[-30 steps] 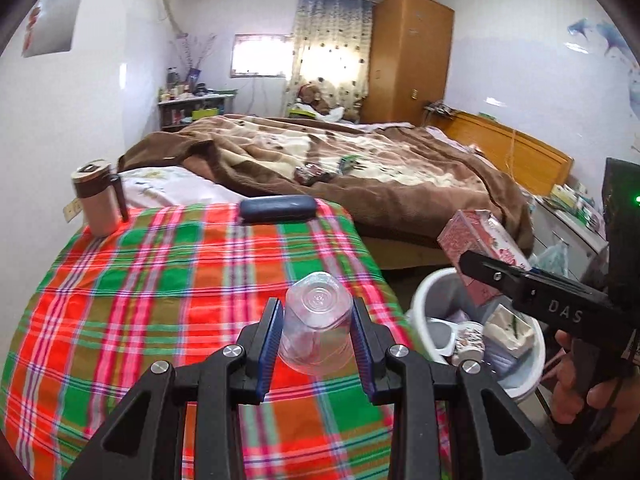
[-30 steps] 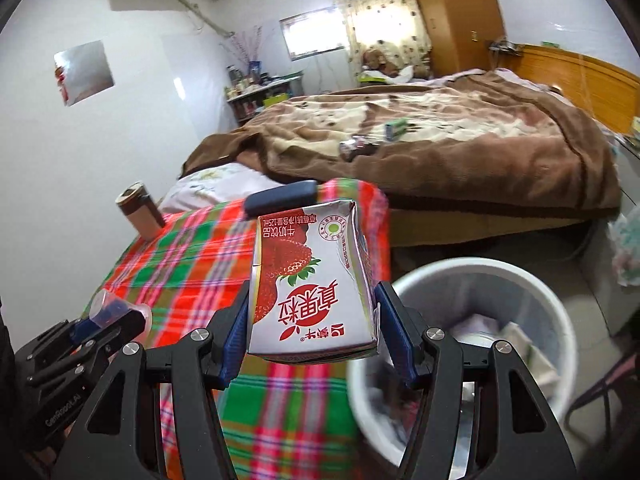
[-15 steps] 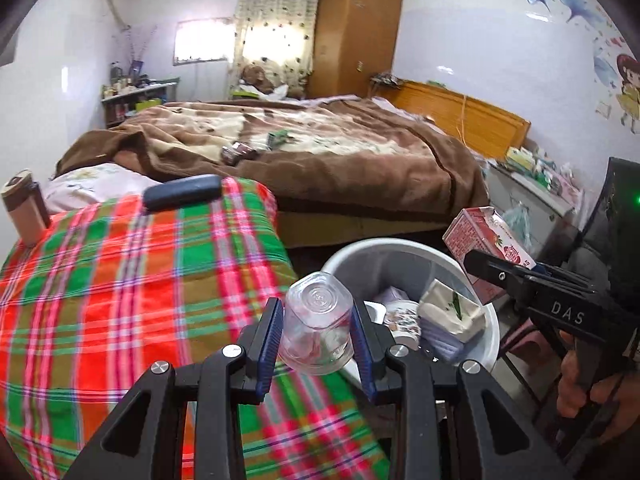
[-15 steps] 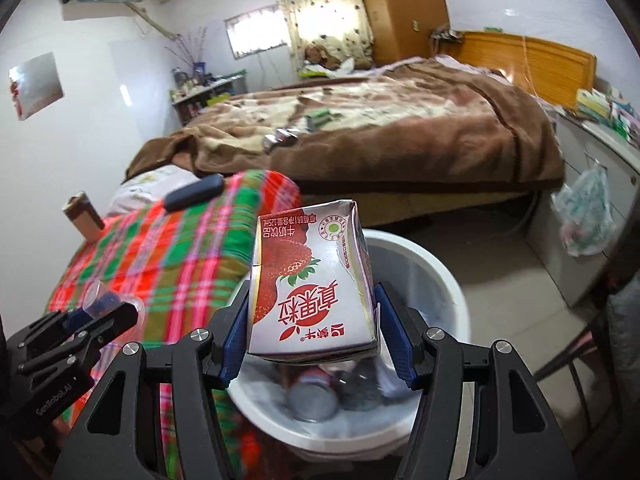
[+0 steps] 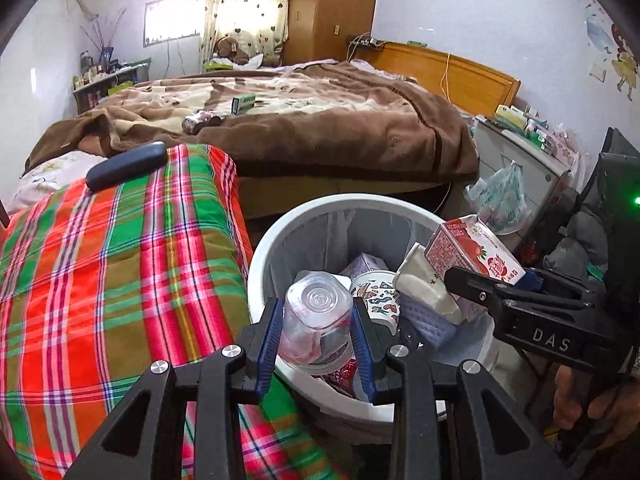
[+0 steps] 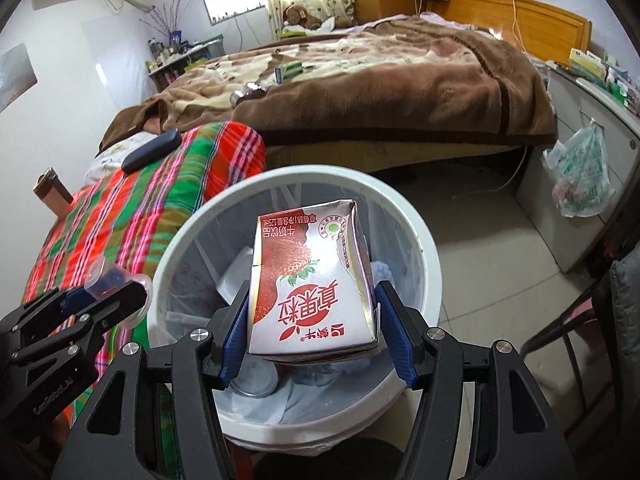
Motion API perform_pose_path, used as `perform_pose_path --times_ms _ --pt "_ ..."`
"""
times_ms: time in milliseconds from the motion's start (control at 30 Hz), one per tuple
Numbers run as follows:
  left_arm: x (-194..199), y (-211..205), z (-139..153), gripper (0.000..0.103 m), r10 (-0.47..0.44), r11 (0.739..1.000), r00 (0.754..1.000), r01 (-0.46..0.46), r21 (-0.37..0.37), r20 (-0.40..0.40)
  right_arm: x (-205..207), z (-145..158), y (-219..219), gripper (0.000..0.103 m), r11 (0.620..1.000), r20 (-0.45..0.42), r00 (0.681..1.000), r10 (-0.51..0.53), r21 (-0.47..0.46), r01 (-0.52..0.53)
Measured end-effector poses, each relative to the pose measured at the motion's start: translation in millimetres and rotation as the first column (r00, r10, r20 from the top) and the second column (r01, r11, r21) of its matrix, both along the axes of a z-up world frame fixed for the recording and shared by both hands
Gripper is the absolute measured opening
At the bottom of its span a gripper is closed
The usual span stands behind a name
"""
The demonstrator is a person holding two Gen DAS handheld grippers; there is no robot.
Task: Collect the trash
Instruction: 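Open both tools to drop the cup and carton into the bin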
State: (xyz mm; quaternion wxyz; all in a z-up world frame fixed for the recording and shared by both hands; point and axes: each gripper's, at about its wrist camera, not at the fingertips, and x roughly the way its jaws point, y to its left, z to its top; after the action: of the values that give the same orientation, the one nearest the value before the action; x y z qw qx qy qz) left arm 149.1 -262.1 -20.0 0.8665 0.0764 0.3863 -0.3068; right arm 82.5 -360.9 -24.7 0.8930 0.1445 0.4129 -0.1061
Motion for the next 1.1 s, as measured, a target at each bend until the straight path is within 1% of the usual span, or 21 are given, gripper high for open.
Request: perform_pose_path --times_ms 67,167,333,433,633,767,1000,1100 --pt "2 -2 -3 0.036 -0.001 1.0 1.0 0.001 0.003 -0.008 -1 -3 -1 0.061 1.0 -0.006 1.0 0.001 0.002 -0.001" --pt "6 -3 -4 0.057 0.011 1.0 1.0 -0.011 0.007 -0.013 -2 -5 -4 0.061 1.0 -0.012 1.0 -0.007 0.001 0.007" --pt "5 -3 -4 0.057 0.009 1.0 1.0 -0.009 0.011 -0.009 -7 -1 -4 0.064 1.0 0.011 1.0 0.003 -0.003 -0.003" --pt "4 -1 -3 0.058 0.018 1.0 1.0 -0.018 0.0 -0.011 -10 3 -1 0.064 0.999 0.027 1.0 0.015 -0.03 -0.014" --pt "-1 6 3 0.058 0.027 1.0 1.0 -0.027 -0.01 0.001 -13 6 0 0.064 1.0 0.05 0.999 0.004 -0.01 -0.004" --pt "-8 14 4 0.059 0.049 0.999 0.999 -0.049 -0.007 0.016 -15 7 3 0.064 1.0 0.064 0.998 -0.002 0.007 0.002" --pt "-26 25 10 0.059 0.082 0.997 0.995 -0.082 -0.003 0.055 -32 11 12 0.064 0.999 0.107 0.994 -0.037 0.004 0.036" --pt "-39 33 13 0.059 0.098 0.995 0.992 -0.098 -0.006 0.081 -41 14 23 0.064 0.999 0.13 0.991 -0.034 -0.029 0.038"
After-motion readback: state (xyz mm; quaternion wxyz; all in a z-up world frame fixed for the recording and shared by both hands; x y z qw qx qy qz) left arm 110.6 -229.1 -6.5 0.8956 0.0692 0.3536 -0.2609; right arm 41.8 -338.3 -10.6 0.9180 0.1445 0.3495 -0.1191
